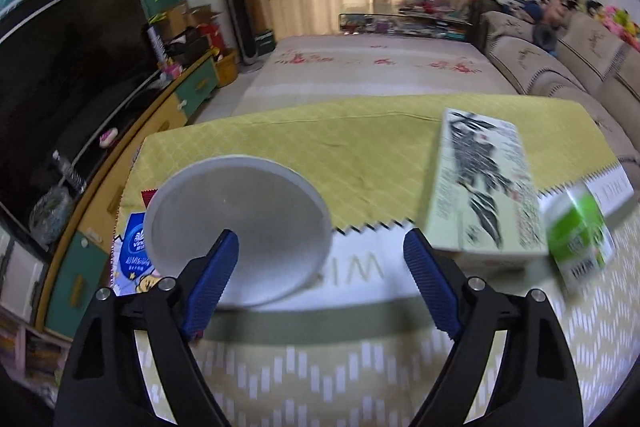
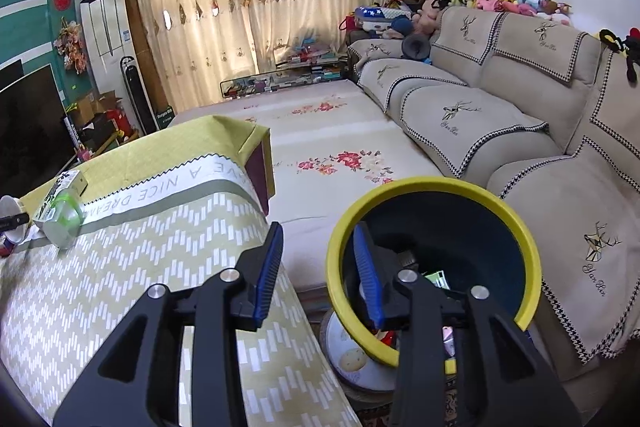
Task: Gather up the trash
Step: 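Grasp the white plastic bowl rim with the left gripper and lift it, then carry the white bowl over the bin and open the left gripper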
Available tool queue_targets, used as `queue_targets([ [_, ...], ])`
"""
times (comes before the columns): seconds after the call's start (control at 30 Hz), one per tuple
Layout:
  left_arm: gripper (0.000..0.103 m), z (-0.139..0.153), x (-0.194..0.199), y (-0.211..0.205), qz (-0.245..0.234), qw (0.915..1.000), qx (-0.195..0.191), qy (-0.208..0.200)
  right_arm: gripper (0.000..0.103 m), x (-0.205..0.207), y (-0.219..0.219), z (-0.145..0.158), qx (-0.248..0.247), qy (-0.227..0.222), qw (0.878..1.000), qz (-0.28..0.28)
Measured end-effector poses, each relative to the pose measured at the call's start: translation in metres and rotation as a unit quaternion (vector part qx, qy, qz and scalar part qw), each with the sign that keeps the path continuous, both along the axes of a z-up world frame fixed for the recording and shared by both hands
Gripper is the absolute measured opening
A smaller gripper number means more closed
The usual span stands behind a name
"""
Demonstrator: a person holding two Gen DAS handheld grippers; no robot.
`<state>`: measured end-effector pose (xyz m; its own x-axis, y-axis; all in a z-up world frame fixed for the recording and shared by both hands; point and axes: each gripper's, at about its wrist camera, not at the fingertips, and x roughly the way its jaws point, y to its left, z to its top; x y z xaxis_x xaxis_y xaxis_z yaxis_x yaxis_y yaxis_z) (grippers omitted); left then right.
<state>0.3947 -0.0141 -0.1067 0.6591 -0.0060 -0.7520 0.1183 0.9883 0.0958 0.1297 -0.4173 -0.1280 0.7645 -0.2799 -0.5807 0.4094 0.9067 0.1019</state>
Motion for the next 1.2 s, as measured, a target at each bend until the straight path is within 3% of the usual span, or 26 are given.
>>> queue_targets([
  [0.1, 0.083, -0.006, 0.018, 0.005, 0.017, 0.9998, -0.006, 0.011, 0.037, 0.002, 0.003, 0.0, -0.006, 0.002, 1.0, 0.003],
  [0.3, 0.059, -0.017, 0.042, 0.009, 0.042, 0.9988, -0.002, 0.025, 0.044, -0.001, 0.003, -0.002, -0.001, 0.001, 1.0, 0.001],
  [0.47, 0.016, -0.02, 0.046, 0.015, 0.056, 0.9981, -0.007, 0.025, 0.044, 0.0, 0.004, -0.002, -0.004, 0.004, 1.0, 0.004],
  [0.53, 0.008, -0.017, 0.042, 0.014, 0.052, 0.9986, -0.005, 0.011, 0.045, 0.0, 0.004, -0.001, -0.004, 0.003, 1.0, 0.005],
  [0.73, 0.006, 0.016, 0.0, 0.001, 0.018, 0.9992, -0.014, -0.032, 0.046, -0.001, 0.004, 0.0, -0.001, -0.002, 1.0, 0.005],
  [0.93, 0.006, 0.055, -0.072, -0.048, -0.077, 0.9949, -0.016, -0.063, 0.046, -0.004, 0.003, 0.002, -0.002, -0.009, 1.0, 0.007],
  [1.1, 0.006, 0.074, -0.121, -0.111, -0.174, 0.9825, -0.041, -0.053, 0.046, -0.017, -0.007, 0.004, -0.003, -0.009, 1.0, 0.0],
  [1.2, 0.006, 0.079, -0.141, -0.159, -0.233, 0.9701, -0.058, -0.032, 0.046, -0.028, -0.013, 0.007, -0.007, -0.009, 1.0, -0.007],
])
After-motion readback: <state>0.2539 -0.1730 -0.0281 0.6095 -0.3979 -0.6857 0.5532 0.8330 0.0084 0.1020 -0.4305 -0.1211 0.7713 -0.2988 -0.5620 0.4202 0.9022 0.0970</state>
